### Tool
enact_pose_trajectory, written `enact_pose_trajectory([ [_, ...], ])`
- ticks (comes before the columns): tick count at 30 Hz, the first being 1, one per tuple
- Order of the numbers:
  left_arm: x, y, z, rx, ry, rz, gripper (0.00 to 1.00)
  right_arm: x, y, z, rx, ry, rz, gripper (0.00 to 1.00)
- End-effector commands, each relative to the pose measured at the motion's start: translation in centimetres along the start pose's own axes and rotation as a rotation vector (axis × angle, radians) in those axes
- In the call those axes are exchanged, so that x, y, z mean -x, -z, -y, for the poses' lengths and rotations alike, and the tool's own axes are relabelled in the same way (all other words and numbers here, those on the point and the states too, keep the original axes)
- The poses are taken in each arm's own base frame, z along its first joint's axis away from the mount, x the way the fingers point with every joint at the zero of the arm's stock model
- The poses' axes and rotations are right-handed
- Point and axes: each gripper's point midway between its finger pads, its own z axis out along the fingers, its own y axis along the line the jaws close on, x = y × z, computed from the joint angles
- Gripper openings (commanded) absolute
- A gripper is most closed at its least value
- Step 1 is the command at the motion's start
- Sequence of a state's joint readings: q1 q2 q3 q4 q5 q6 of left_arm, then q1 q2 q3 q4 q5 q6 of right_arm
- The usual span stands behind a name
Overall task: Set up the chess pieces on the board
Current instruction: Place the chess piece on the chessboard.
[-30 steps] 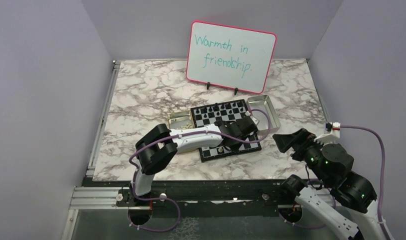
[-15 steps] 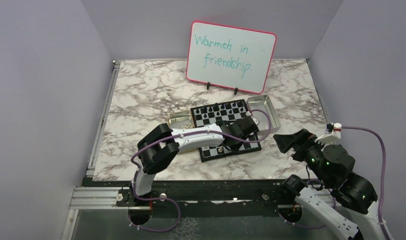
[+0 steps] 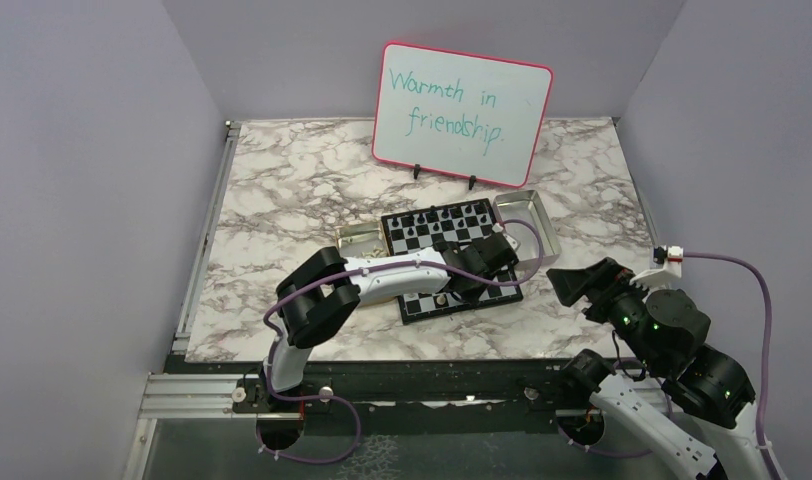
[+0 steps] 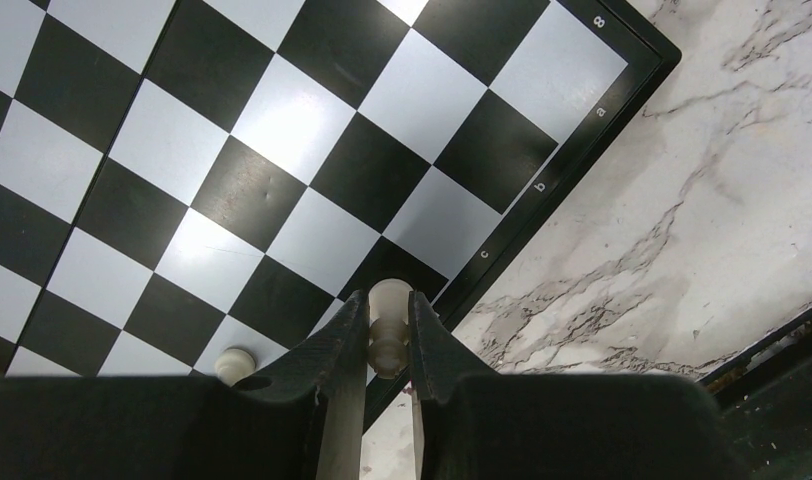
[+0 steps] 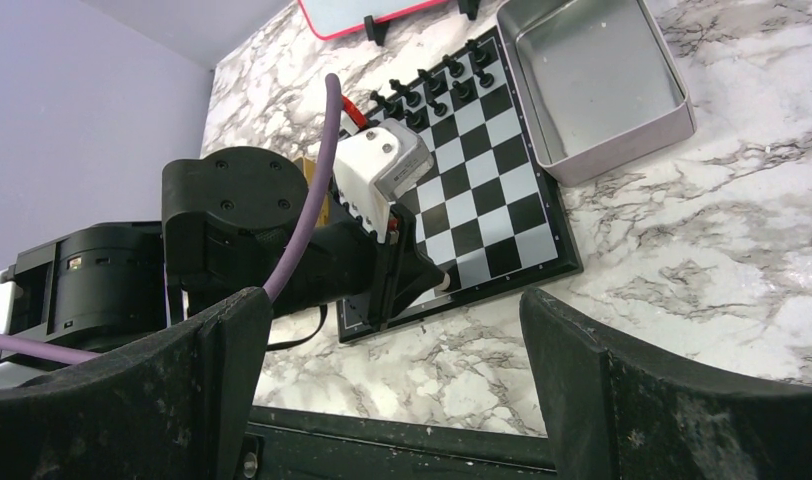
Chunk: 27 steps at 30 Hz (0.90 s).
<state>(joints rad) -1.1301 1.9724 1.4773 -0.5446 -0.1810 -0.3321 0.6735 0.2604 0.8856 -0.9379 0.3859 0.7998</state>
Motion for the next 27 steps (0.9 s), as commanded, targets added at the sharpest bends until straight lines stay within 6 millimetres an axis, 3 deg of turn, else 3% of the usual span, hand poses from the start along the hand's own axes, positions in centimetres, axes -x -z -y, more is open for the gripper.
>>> enact_pose_trajectory([
  [1, 0.6, 0.1, 0.4, 0.006, -0.008, 0.016, 0.22, 0.4, 0.7, 0.2, 0.004, 0.000, 0.018, 1.00],
  [9, 2.4, 1.8, 0.6, -0.012, -0.004, 0.068, 0.34, 1.3, 0.8, 0.7, -0.037, 0.072, 0.030, 1.00],
  [17, 6.2, 6.0, 0.1, -0.056, 0.036, 0.178, 0.44, 3.1, 1.8, 1.5, -0.094, 0.111, 0.075, 1.00],
  [21, 7.6, 8.3, -2.3, -0.048, 0.089, 0.230, 0.44, 2.2, 1.3, 1.3, -0.067, 0.095, 0.063, 1.00],
  [27, 7.6, 10.3, -8.9, 0.044, 0.162, 0.263, 0.44, 0.4, 0.2, 1.3, -0.072, 0.083, -0.003, 1.00],
])
